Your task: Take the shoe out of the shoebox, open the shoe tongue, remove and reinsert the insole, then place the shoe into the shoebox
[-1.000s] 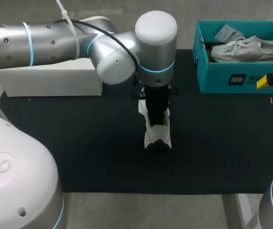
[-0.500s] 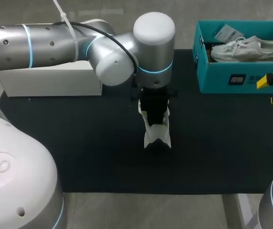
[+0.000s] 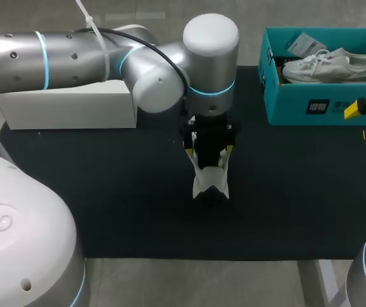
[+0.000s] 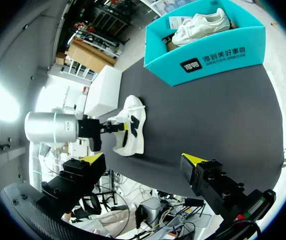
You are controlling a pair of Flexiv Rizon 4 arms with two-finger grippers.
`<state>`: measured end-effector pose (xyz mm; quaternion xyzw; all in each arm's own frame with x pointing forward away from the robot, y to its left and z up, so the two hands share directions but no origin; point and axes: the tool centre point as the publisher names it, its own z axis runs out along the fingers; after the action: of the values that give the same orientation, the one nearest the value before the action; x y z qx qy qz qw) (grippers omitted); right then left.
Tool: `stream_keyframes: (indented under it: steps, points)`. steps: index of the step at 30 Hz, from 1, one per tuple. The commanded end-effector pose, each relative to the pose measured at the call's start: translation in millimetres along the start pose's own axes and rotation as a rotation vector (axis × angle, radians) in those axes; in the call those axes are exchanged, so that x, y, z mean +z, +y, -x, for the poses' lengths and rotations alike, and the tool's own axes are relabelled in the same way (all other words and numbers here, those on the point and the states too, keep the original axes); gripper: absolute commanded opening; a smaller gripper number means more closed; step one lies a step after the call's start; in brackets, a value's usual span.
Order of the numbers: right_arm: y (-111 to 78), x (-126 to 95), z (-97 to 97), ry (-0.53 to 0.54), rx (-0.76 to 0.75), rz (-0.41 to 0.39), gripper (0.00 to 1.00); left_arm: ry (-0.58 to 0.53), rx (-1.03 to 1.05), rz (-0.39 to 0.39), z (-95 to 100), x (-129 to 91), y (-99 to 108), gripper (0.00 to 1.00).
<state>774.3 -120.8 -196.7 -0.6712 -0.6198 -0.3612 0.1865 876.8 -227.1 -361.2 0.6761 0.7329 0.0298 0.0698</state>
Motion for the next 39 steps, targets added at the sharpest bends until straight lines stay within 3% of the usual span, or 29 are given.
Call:
stream_keyframes:
  steps: [1, 39]
  points:
    - [-0.7, 0.1, -0.2, -0.002, 0.001, 0.000, 1.00, -0.013, -0.004, 0.003, -6.9, -6.6, 0.7, 1.00]
    - [-0.7, 0.1, -0.2, -0.002, 0.001, 0.000, 1.00, -0.009, -0.013, 0.039, -4.6, -18.7, -2.1, 1.00]
